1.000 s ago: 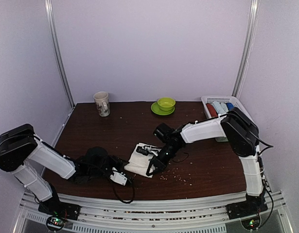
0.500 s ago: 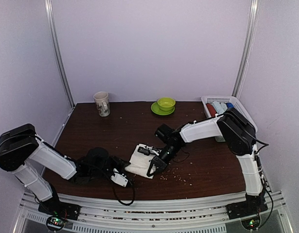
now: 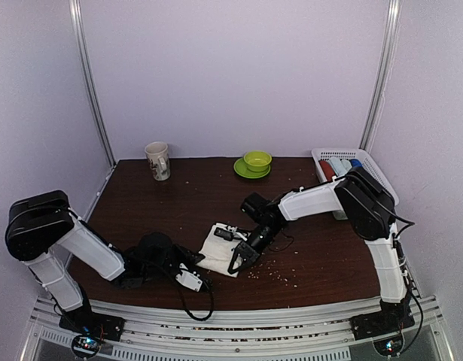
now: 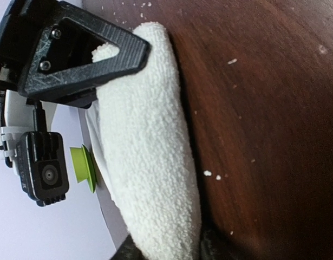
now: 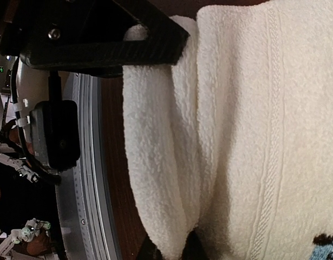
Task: Roll the towels
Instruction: Roll the towel at the center of the board.
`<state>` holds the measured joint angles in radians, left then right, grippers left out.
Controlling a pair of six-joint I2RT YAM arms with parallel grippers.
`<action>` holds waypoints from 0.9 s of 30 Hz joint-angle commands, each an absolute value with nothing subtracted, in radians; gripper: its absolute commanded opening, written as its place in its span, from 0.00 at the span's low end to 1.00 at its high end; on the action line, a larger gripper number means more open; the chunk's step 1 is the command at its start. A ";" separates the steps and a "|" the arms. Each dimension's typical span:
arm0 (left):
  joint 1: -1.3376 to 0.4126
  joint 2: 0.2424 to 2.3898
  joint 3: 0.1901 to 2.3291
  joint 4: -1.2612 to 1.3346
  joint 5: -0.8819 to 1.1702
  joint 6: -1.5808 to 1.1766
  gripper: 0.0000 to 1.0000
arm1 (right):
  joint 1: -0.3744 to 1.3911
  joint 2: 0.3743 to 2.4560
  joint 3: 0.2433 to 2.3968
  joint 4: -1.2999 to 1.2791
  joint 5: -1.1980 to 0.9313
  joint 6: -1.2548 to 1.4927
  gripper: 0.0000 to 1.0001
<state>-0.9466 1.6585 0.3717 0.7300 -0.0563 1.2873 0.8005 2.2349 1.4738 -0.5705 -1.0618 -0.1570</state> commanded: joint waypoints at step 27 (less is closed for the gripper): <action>-0.934 1.735 0.836 -0.363 0.224 1.021 0.00 | 0.786 1.768 1.219 -0.510 -0.501 -0.151 0.60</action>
<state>-0.9482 1.6901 0.8024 -0.0940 0.0895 1.0966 0.7895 1.9205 1.3106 -0.5941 -0.7086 -0.1574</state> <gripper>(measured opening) 0.058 0.571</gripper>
